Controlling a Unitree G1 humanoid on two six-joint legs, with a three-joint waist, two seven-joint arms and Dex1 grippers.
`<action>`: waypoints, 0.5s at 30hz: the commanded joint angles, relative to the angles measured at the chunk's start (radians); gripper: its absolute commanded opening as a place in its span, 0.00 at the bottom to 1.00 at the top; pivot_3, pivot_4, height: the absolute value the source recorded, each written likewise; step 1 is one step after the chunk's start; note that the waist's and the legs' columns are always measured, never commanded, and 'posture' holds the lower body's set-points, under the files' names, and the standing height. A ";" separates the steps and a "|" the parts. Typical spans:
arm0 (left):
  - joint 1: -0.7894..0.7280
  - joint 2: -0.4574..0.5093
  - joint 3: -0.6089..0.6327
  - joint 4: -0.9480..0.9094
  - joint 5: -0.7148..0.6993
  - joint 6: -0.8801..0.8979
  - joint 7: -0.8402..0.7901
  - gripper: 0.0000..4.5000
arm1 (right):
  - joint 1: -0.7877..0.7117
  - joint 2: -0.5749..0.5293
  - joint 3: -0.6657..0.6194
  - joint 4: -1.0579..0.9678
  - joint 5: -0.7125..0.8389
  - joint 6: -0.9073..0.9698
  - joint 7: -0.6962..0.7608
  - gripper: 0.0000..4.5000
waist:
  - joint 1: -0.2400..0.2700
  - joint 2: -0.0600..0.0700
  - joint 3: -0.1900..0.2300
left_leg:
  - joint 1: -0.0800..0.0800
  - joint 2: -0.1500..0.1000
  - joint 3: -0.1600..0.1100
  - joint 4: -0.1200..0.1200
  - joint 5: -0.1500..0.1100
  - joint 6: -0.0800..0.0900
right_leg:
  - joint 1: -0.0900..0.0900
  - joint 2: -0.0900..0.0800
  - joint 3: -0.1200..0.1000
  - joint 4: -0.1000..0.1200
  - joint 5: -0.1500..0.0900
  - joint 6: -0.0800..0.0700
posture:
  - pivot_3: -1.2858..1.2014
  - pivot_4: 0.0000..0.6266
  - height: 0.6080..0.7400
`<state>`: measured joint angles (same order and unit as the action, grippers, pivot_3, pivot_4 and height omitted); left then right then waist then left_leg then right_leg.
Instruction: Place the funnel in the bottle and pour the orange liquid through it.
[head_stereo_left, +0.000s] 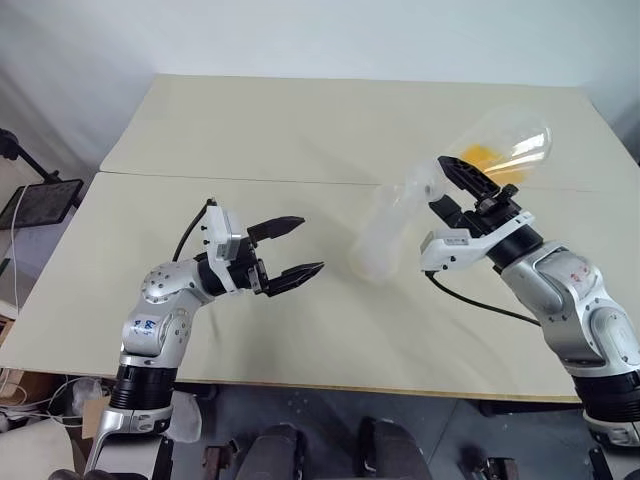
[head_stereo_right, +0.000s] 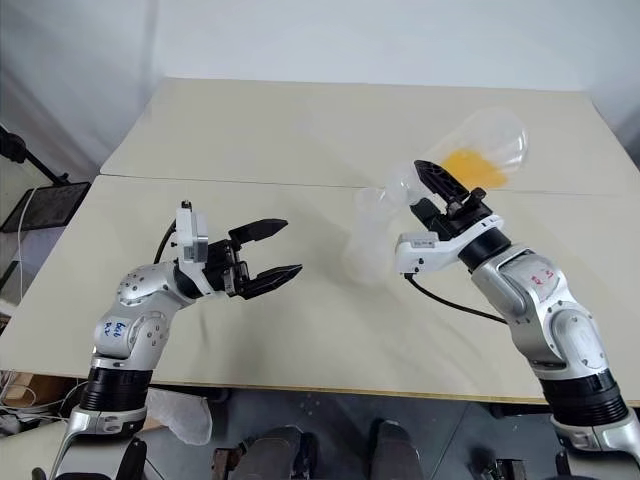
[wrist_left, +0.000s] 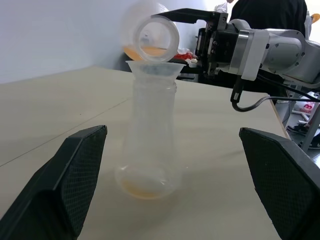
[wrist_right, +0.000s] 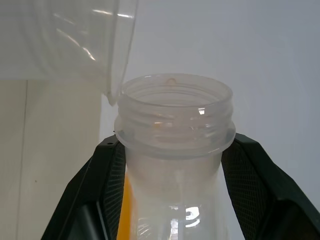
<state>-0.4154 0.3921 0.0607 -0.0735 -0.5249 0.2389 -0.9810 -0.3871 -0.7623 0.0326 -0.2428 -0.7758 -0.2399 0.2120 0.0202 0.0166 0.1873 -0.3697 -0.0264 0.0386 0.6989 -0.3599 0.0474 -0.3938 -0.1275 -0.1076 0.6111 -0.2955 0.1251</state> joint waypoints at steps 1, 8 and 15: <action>0.000 -0.006 0.004 -0.035 -0.020 -0.016 0.001 1.00 | -0.027 -0.015 -0.042 -0.027 -0.014 -0.002 -0.035 0.54 | 0.000 0.000 0.000 | 0.000 0.000 0.000 0.000 0.000 0.000 | 0.000 0.000 0.000 0.000 0.000 0.000 | 0.52 0.24 1.00; 0.001 -0.010 0.003 -0.034 -0.018 -0.020 0.004 1.00 | -0.031 -0.020 -0.048 -0.030 -0.031 -0.003 -0.052 0.54 | 0.000 0.000 0.000 | 0.000 0.000 0.000 0.000 0.000 0.000 | 0.000 0.000 0.000 0.000 0.000 0.000 | 0.52 0.24 1.00; 0.001 -0.020 0.003 -0.031 -0.014 -0.025 0.005 1.00 | -0.034 -0.031 -0.044 -0.029 -0.036 -0.012 -0.059 0.54 | 0.000 0.000 0.000 | 0.000 0.000 0.000 0.000 0.000 0.000 | 0.000 0.000 0.000 0.000 0.000 0.000 | 0.52 0.24 1.00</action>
<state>-0.4154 0.3717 0.0600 -0.0734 -0.5249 0.2347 -0.9764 -0.3982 -0.7757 0.0326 -0.2426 -0.8058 -0.2429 0.1815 0.0201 0.0166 0.1873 -0.3697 -0.0263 0.0386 0.6989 -0.3599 0.0473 -0.3938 -0.1273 -0.1077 0.6110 -0.2955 0.1251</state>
